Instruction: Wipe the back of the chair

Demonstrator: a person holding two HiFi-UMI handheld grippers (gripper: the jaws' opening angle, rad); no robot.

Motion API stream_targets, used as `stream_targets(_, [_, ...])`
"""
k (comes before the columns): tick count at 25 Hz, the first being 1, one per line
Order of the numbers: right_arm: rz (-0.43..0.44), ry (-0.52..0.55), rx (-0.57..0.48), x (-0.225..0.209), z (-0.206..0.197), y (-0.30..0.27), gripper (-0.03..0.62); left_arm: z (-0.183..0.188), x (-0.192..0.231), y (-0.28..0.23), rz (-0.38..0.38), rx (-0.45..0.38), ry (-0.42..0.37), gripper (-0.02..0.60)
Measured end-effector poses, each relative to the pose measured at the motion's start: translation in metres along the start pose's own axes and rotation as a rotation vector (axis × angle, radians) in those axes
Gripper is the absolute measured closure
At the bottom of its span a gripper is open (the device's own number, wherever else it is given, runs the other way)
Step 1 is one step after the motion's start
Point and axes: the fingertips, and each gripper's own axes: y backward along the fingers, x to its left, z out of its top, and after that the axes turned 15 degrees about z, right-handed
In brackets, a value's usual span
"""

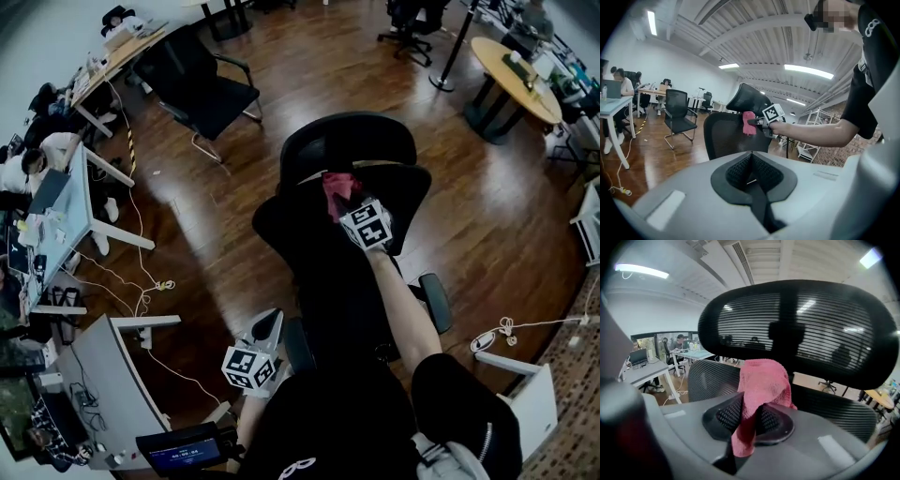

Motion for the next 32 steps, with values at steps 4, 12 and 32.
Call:
stream_targets(4, [-0.105,-0.039,0.029,-0.061,-0.024,0.048,0.546,-0.001,-0.016,-0.008,-0.016,0.009,-0.009,0.594])
stream_targets(12, [-0.326,-0.143,0.072,-0.155,-0.077,0.146,0.546,0.001,-0.033,-0.012,-0.017,0.007,-0.017,0.594])
stream_targets(32, [-0.181,-0.059,0.113,-0.035,-0.069,0.04,0.546,-0.005,-0.014,-0.002,0.014,0.004,0.014,0.594])
